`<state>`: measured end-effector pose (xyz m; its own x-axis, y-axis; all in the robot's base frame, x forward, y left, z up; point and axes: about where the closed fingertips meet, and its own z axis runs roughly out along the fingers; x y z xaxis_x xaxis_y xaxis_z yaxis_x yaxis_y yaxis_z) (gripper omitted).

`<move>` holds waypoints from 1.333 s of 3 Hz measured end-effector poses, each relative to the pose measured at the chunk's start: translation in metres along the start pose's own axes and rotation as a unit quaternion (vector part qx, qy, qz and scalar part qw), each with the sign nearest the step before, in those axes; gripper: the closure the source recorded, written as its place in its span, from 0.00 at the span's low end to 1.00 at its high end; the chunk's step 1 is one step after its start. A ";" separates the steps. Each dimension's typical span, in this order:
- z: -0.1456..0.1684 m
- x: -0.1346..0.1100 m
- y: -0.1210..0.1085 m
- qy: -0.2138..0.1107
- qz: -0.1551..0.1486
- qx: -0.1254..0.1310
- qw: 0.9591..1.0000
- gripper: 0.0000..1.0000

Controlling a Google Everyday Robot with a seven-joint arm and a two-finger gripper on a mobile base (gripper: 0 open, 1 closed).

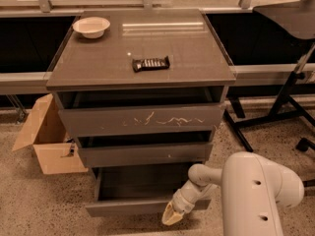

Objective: Close bottom drawer

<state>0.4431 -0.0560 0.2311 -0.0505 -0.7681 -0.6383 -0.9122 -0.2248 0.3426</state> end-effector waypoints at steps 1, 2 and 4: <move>0.019 0.030 -0.018 -0.012 0.006 0.011 1.000 1.00; 0.021 0.046 -0.034 -0.011 -0.004 0.036 0.999 1.00; 0.014 0.062 -0.052 0.009 -0.012 0.068 0.998 1.00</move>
Offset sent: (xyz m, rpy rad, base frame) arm 0.0402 -0.0262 -0.0712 0.0204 -0.1179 -0.0707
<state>0.4815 -0.0830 0.1641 -0.0218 -0.7739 -0.6329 -0.9601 -0.1603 0.2291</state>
